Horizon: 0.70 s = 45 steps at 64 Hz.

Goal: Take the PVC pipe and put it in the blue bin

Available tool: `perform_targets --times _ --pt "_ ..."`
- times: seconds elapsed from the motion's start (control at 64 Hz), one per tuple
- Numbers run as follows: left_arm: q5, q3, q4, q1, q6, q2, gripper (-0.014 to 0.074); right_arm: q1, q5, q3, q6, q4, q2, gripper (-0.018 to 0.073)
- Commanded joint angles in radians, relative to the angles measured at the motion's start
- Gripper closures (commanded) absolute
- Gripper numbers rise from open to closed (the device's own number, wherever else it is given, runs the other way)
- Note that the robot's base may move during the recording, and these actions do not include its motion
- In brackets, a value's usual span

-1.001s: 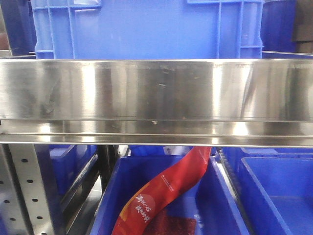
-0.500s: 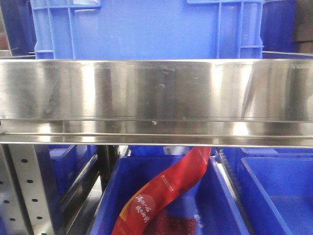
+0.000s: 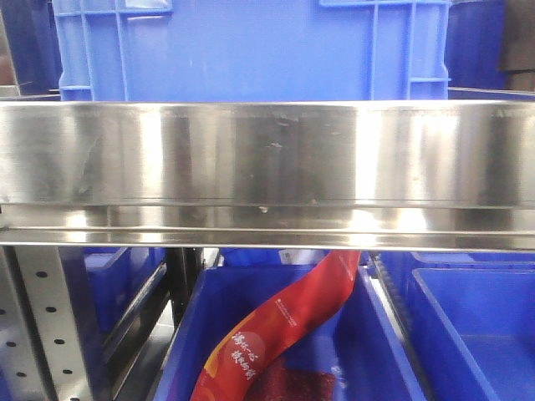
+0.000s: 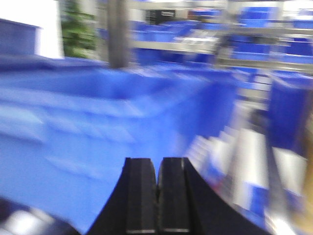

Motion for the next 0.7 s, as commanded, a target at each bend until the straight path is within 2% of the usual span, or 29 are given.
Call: perform_targets --times 0.0,0.141,0.235,0.36,0.406,0.5,0.688 --pt "-0.019 0.002 -0.006 0.006 -0.004 -0.007 0.0707 -0.089 -0.058 0.116 -0.002 -0.014 -0.102 0.0727" --pt "-0.019 0.002 -0.006 0.006 -0.004 -0.007 0.0707 -0.194 -0.079 0.276 -0.002 -0.014 -0.272 0.0727" --pt "-0.019 0.002 -0.006 0.006 -0.004 -0.007 0.0707 -0.230 -0.079 0.348 -0.002 -0.014 -0.349 0.0727" --pt "-0.019 0.002 -0.006 0.006 -0.004 -0.007 0.0707 -0.242 -0.079 0.393 0.002 -0.014 -0.427 0.0727" --pt "-0.019 0.002 -0.006 0.006 -0.004 -0.007 0.0707 -0.242 -0.017 0.393 0.017 -0.035 -0.455 0.0727" --pt "-0.019 0.002 -0.006 0.006 -0.004 -0.007 0.0707 -0.242 0.006 0.393 0.057 -0.092 -0.457 0.0727" --pt "-0.021 0.002 -0.006 0.006 -0.004 -0.007 0.0707 -0.242 0.009 0.393 0.077 -0.109 -0.457 0.0727"
